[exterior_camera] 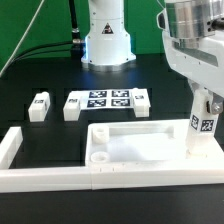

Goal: Assemble desk

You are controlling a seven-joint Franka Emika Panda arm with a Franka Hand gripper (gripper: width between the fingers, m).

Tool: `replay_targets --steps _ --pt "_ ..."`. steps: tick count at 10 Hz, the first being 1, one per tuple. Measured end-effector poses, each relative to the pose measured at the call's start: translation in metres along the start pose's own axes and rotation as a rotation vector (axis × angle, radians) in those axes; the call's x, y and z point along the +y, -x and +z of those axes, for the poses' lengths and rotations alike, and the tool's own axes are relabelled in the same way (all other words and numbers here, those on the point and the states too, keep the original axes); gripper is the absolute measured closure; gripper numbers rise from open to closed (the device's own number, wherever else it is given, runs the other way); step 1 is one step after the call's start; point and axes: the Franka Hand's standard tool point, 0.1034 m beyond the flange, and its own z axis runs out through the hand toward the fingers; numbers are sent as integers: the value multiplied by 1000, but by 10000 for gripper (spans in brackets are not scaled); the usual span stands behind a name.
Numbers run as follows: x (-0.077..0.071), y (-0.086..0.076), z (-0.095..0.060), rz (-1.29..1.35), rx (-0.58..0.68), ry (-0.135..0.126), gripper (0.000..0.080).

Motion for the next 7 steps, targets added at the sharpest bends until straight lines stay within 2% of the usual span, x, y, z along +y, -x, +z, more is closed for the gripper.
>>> replay_targets --steps 1,2,3,4,7 --pt "0 0 0 -69 2 0 404" --pt "-2 -1 -1 -235 12 -4 404" --pt "-4 -5 -2 -442 24 -20 229" --pt "-5 -9 -2 -665 39 -32 166" --pt "-5 -10 0 -886 47 -29 151"
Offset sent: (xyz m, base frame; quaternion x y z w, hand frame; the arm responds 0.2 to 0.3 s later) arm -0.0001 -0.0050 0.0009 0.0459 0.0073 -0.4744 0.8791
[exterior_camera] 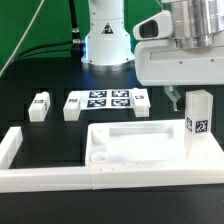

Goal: Assemble desk

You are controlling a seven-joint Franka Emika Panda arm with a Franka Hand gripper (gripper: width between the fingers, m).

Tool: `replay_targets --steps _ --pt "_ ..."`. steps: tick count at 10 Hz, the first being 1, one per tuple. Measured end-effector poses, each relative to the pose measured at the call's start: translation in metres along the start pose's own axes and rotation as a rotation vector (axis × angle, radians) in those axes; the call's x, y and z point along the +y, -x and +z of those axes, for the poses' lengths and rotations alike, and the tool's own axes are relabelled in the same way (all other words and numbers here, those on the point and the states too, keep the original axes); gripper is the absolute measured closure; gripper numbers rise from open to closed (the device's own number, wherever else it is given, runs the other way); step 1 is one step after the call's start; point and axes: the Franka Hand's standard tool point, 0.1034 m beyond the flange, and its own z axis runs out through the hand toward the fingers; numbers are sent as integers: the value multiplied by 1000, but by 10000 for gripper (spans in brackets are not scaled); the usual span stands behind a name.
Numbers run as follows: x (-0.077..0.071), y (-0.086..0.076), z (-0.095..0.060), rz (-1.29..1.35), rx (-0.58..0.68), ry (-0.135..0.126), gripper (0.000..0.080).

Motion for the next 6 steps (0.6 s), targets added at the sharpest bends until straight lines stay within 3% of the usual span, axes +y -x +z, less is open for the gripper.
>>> replay_targets --steps 1,2,3,5,6 --pt "1 0 0 -107 0 6 151" --pt "2 -2 1 -308 9 37 151" --pt "0 -2 1 -369 14 49 151" --pt "1 -2 1 -331 14 47 151" --pt "1 -2 2 -332 13 47 267"
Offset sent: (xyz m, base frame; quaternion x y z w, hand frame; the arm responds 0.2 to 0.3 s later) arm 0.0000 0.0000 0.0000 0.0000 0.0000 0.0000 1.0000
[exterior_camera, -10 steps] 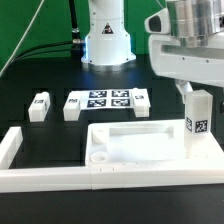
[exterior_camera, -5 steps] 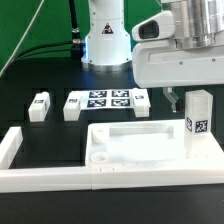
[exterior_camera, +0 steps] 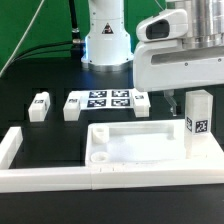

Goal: Assemble desk

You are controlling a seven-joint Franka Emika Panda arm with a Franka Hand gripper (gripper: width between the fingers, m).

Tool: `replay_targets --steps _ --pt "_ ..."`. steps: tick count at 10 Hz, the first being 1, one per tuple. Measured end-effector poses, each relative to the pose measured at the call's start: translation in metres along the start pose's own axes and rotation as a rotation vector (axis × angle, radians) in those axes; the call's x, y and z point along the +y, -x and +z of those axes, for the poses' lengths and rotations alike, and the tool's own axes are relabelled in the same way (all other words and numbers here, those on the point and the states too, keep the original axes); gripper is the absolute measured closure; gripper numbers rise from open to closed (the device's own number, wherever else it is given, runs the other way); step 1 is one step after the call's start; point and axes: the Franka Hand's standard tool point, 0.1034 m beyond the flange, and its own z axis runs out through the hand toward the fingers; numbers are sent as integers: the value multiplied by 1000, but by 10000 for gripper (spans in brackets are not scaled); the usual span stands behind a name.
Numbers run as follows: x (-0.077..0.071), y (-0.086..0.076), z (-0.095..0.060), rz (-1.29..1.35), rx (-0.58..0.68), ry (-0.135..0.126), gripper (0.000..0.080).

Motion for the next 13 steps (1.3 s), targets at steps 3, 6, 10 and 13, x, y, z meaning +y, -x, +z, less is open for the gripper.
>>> replay_targets --steps 3,6,10,13 --pt "4 1 1 210 -5 1 497" --pt "5 2 1 586 -3 15 498" --pt "8 3 3 1257 -61 -59 500" --pt "1 6 3 1367 -81 -52 500"
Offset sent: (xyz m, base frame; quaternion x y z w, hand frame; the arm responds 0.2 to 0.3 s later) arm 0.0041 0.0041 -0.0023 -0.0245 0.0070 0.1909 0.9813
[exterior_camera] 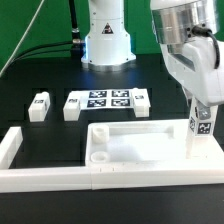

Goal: Assemble desk

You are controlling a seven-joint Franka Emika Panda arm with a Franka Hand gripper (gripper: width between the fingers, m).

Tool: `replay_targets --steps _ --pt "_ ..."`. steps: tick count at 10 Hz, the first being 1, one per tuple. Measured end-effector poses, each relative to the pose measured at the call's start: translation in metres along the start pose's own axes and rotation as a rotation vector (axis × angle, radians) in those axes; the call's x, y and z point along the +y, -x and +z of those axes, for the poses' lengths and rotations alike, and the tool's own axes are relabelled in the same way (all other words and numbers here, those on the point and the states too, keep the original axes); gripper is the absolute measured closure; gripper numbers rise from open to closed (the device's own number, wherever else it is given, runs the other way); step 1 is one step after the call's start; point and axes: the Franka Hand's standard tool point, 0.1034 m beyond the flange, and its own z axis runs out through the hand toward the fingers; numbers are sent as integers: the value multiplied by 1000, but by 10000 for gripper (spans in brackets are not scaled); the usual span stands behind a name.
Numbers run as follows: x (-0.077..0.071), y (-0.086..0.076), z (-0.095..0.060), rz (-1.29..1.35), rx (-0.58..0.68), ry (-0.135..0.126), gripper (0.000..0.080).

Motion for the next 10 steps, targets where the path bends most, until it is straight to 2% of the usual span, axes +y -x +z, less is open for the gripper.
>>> replay_targets --steps 2,3,4,5,8,9,10 --pt "0 0 0 -97 2 -1 497" --pt "-1 2 0 -264 3 -6 286" --pt "-1 4 0 -445 2 -4 286" --pt "0 7 1 -596 -2 -2 174" --pt "0 4 2 -760 0 -1 151" --pt "0 3 1 -867 10 5 151" --pt "-4 -1 -3 -1082 48 24 150"
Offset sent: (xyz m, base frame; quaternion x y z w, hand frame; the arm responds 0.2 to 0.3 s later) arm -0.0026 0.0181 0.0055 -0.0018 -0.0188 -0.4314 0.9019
